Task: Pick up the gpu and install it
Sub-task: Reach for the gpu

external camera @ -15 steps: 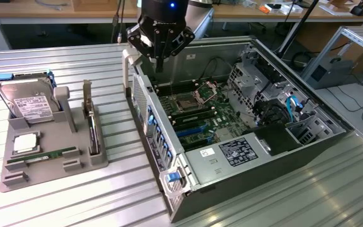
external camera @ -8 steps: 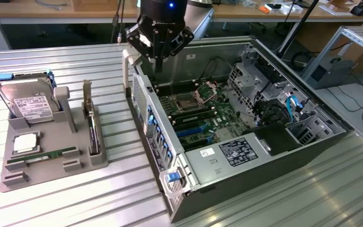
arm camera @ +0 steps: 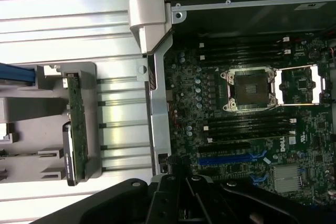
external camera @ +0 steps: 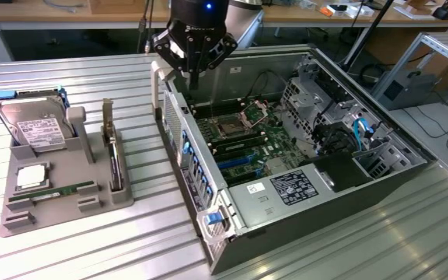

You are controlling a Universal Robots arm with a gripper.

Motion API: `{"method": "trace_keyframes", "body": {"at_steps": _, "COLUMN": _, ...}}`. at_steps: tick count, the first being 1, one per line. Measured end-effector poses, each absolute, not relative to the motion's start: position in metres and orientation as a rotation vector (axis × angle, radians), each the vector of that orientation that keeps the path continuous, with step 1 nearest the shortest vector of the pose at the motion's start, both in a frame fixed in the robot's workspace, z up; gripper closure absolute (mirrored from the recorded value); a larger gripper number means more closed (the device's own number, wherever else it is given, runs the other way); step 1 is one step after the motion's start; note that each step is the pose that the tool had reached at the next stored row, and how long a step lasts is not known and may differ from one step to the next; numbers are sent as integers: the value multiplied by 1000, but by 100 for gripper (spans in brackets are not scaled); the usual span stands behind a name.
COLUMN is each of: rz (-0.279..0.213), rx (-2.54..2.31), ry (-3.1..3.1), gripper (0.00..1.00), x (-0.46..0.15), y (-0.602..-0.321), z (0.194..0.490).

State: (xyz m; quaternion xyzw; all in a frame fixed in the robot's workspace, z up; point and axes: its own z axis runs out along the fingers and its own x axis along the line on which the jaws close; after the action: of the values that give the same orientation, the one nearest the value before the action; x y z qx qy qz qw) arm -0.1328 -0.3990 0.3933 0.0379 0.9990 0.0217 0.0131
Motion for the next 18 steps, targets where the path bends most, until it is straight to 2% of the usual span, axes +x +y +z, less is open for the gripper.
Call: {"method": "trace_keyframes", "body": {"at_steps": 18, "rz": 68, "rx": 118, "ry": 3113, "gripper": 89, "x": -140, "y": -399, "z": 393}}
